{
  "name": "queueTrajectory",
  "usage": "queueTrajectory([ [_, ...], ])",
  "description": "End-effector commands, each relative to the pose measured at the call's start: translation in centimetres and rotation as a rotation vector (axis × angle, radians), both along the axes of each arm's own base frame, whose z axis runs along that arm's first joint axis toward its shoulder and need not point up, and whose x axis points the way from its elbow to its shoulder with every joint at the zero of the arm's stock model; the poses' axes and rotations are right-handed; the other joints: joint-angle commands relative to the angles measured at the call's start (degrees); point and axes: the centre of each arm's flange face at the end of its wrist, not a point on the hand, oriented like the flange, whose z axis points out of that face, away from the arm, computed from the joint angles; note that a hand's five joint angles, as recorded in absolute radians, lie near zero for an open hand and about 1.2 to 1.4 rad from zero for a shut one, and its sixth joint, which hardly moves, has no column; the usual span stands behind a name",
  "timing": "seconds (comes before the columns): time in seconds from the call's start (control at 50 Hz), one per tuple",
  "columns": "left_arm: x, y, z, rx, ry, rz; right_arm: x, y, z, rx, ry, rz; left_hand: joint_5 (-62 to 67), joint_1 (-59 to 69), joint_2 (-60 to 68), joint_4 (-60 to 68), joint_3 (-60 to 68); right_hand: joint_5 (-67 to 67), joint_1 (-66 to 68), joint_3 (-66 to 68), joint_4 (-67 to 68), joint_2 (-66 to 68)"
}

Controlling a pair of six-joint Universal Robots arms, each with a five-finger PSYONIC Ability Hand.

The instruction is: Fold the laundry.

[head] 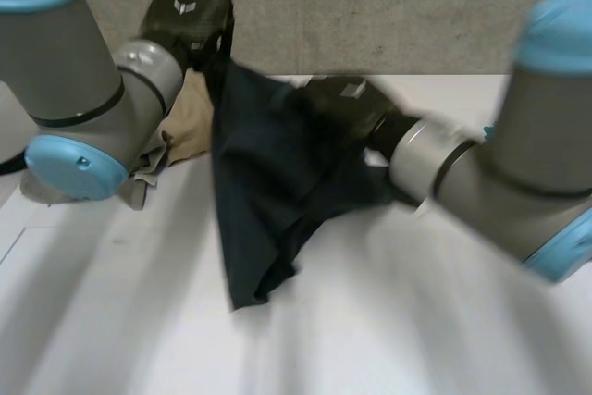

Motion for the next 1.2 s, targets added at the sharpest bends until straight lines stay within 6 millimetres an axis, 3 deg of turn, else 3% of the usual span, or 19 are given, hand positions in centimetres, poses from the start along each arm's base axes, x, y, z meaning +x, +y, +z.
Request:
queueTrajectory([
  [0.02,3.4,-4.9,-5.9,0.133,-0.084,0.102,3.3,2.5,-6.1,0.092,0.097,0.081,-21.5,-20.5,-21.5,-21.5,-21.4,-39.3,-37.4,-39.2,-39.4,-38.0],
  [0.1,5.4,-5.4,-4.4,0.122,-0.103,0.150,2.4,-0.7,-5.2,0.048,0.093,-0.040,-29.6,-28.6,-29.5,-29.6,-29.5,-49.2,-47.4,-49.2,-49.4,-47.9],
  [0.12,5.8,-5.2,-3.0,0.094,-0.099,0.157,1.9,-1.4,-4.6,0.033,0.090,-0.074,-30.9,-30.0,-30.9,-30.9,-30.9,-49.2,-47.4,-49.2,-49.4,-47.9],
  [0.18,6.2,-4.4,-0.9,0.059,-0.095,0.158,-0.5,-4.3,-1.3,-0.032,0.056,-0.186,-32.9,-32.0,-32.9,-32.9,-32.9,-49.2,-47.4,-49.2,-49.4,-47.9],
  [0.24,6.5,-2.1,1.4,0.039,-0.089,0.154,-2.4,-5.7,1.3,-0.101,0.076,-0.218,-33.8,-32.8,-33.8,-33.8,-33.7,-49.2,-47.4,-49.2,-49.4,-47.9],
  [0.34,6.2,1.9,1.8,0.103,-0.117,0.127,-3.4,-7.0,1.1,-0.183,0.211,-0.182,-36.3,-35.4,-36.3,-36.3,-36.3,-49.2,-47.4,-49.2,-49.4,-47.9],
  [0.42,6.5,4.6,0.3,0.201,-0.155,0.134,-3.0,-7.6,-0.5,-0.247,0.334,-0.147,-37.0,-36.0,-36.9,-37.0,-36.9,-48.3,-46.4,-48.2,-48.4,-46.9],
  [0.5,6.7,6.9,-3.7,0.367,-0.184,0.142,-2.5,-8.5,-3.8,-0.353,0.491,-0.076,-42.4,-41.4,-42.3,-42.3,-42.3,-45.4,-43.5,-45.3,-45.5,-44.1],
  [0.62,6.7,7.2,-7.9,0.485,-0.202,0.147,-1.1,-9.5,-8.2,-0.458,0.574,0.016,-42.4,-41.4,-42.3,-42.3,-42.3,-43.0,-41.2,-42.9,-43.2,-41.7],
  [0.74,6.2,5.7,-11.9,0.498,-0.210,0.161,0.0,-11.0,-12.3,-0.498,0.572,0.024,-38.7,-37.7,-38.6,-38.7,-38.6,-33.6,-31.8,-33.5,-33.8,-32.3],
  [0.8,6.2,5.1,-13.2,0.500,-0.220,0.170,0.1,-11.9,-13.3,-0.514,0.564,-0.007,-21.8,-20.8,-21.7,-21.7,-21.7,-17.5,-15.7,-17.4,-17.7,-16.2],
  [0.84,6.2,4.9,-13.6,0.501,-0.225,0.171,0.1,-12.4,-13.2,-0.525,0.554,-0.028,0.3,1.2,0.3,0.3,0.3,7.0,8.8,7.1,6.8,8.3],
  [0.86,6.1,4.9,-13.7,0.500,-0.228,0.167,-0.1,-12.9,-12.6,-0.532,0.544,-0.060,21.2,22.1,21.2,21.2,21.2,20.6,22.5,20.7,20.5,21.9],
  [0.92,5.9,4.9,-12.9,0.479,-0.220,0.159,-0.6,-13.3,-11.2,-0.524,0.525,-0.107,21.4,22.3,21.4,21.4,21.4,20.8,22.6,20.8,20.6,22.1],
  [1.0,5.4,5.3,-9.1,0.394,-0.178,0.132,-2.4,-13.1,-7.0,-0.507,0.486,-0.187,21.4,22.3,21.4,21.4,21.4,20.8,22.6,20.8,20.6,22.1],
  [1.02,5.3,5.7,-6.8,0.352,-0.149,0.124,-3.6,-13.1,-4.2,-0.524,0.457,-0.232,21.4,22.3,21.4,21.4,21.4,20.8,22.6,20.8,20.6,22.1],
  [1.08,5.3,6.5,-2.9,0.271,-0.104,0.106,-5.3,-12.5,0.8,-0.573,0.404,-0.302,21.4,22.3,21.4,21.4,21.4,20.8,22.6,20.8,20.6,22.1],
  [1.1,5.3,7.2,-0.5,0.220,-0.074,0.088,-6.3,-11.7,3.5,-0.593,0.373,-0.334,21.4,22.3,21.4,21.4,21.4,20.8,22.6,20.8,20.6,22.1],
  [1.2,5.1,8.7,5.0,0.110,0.014,0.018,-8.8,-9.7,8.8,-0.603,0.315,-0.393,21.4,22.3,21.4,21.4,21.4,20.8,22.6,20.8,20.6,22.1],
])
